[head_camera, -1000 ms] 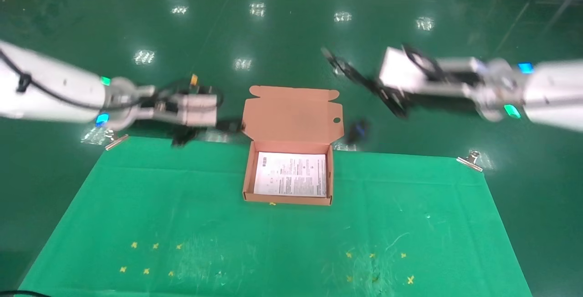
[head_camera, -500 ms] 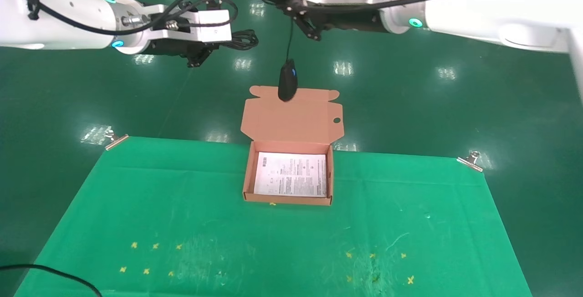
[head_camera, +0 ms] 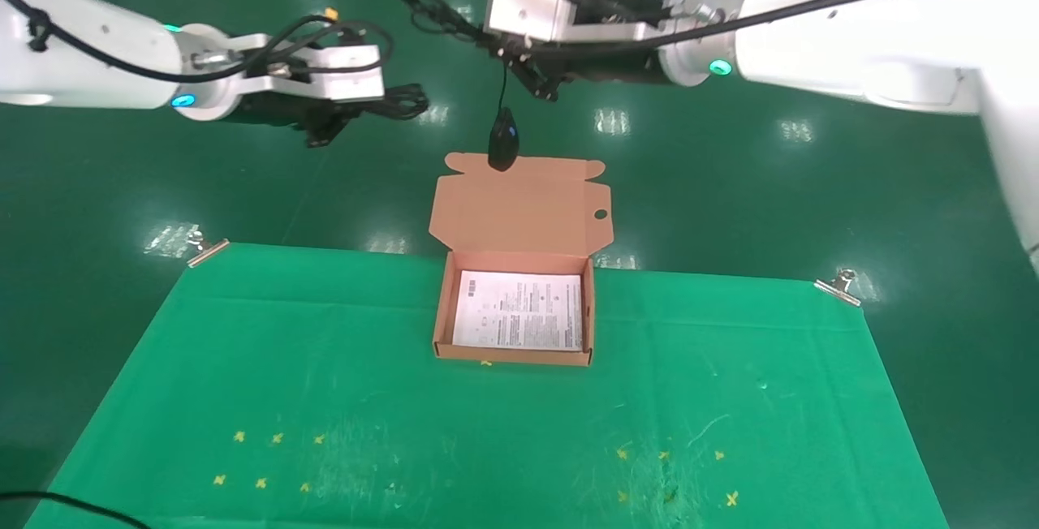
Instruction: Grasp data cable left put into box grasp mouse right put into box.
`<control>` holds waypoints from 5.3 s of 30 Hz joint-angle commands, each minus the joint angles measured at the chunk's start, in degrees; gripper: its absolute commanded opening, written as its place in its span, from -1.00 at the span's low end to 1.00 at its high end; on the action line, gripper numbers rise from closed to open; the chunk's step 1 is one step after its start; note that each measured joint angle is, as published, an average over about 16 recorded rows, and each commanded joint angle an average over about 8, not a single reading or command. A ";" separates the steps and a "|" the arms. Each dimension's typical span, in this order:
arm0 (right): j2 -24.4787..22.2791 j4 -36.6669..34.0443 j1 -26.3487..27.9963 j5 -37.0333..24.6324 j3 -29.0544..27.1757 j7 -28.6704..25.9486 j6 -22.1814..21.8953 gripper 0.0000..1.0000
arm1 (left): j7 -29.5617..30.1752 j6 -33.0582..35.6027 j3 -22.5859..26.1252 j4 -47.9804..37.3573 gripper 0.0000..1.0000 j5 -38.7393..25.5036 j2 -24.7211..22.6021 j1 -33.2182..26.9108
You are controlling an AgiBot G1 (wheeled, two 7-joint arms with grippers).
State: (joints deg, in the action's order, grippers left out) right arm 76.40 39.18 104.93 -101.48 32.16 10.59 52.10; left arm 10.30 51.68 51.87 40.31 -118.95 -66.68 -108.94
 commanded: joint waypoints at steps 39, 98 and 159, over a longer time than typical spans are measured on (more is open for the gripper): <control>1.68 -7.70 -11.41 11.98 26.99 -12.49 -13.43 -1.00 | 23.92 12.46 2.93 22.01 -1.00 -13.06 11.04 4.20; -32.20 20.19 -4.26 11.14 34.06 -20.64 -13.70 1.00 | -19.94 -18.55 7.43 -7.01 -1.00 21.98 -11.78 19.12; -35.25 28.35 -12.25 23.54 16.70 -20.97 3.72 1.00 | -11.16 0.08 -8.23 12.68 1.00 47.96 9.51 24.71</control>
State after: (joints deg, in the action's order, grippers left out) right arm 41.18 67.50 92.81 -78.10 49.00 -10.38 55.69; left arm -0.91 51.61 43.76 52.91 -71.12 -57.27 -84.33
